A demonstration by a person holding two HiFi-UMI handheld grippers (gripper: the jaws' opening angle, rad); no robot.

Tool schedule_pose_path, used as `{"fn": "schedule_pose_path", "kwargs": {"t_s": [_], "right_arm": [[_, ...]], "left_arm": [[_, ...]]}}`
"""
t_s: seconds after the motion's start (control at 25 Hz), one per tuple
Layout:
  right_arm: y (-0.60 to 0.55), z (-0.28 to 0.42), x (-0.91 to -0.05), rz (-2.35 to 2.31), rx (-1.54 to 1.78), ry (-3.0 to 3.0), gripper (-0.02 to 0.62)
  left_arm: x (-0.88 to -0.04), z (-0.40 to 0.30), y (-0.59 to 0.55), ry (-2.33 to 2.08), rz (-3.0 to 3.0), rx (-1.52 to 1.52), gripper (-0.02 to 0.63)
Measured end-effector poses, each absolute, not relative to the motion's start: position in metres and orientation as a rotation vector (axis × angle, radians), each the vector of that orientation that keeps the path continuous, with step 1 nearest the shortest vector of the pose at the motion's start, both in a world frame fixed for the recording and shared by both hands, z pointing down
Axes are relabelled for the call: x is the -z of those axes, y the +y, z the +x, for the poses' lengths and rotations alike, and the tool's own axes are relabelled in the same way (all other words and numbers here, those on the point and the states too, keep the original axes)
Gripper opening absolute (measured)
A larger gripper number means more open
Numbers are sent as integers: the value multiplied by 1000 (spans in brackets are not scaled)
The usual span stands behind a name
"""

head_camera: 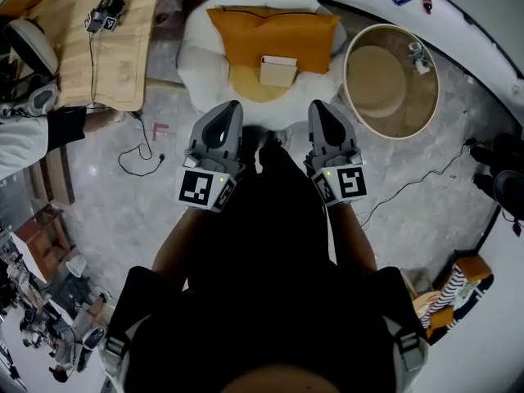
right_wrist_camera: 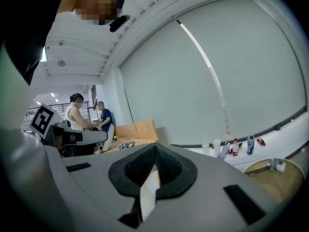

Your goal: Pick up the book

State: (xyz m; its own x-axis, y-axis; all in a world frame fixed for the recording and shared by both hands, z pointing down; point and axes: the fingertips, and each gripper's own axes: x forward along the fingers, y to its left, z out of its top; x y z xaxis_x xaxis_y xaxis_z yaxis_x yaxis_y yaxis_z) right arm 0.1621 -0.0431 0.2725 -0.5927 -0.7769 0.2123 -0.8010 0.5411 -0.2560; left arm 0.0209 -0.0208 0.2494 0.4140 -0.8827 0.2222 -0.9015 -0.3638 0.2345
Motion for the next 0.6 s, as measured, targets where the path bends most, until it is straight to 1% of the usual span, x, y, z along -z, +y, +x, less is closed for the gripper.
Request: {"fn": "schedule_pose_path", "kwargs": {"t_s": [0.32,0.36,0.44,0.6], "right_arm": [[-87,124,-346,1239,-493,-2606,7],[-91,119,-355,1227,-504,-2595,29],[-95,111,-374,1213,-532,-2562,48],[-99,94,-412,1155,-544,-2522,55]], "left_arm": [[-293,-7,-56,-1521,2282,-51,8],[-300,-11,-57,-1517,2273,-51,8],[-314,-18,-60,-1510,2256,-55,8],[-339,-34,-66,-1511,2224,-50,8]]}}
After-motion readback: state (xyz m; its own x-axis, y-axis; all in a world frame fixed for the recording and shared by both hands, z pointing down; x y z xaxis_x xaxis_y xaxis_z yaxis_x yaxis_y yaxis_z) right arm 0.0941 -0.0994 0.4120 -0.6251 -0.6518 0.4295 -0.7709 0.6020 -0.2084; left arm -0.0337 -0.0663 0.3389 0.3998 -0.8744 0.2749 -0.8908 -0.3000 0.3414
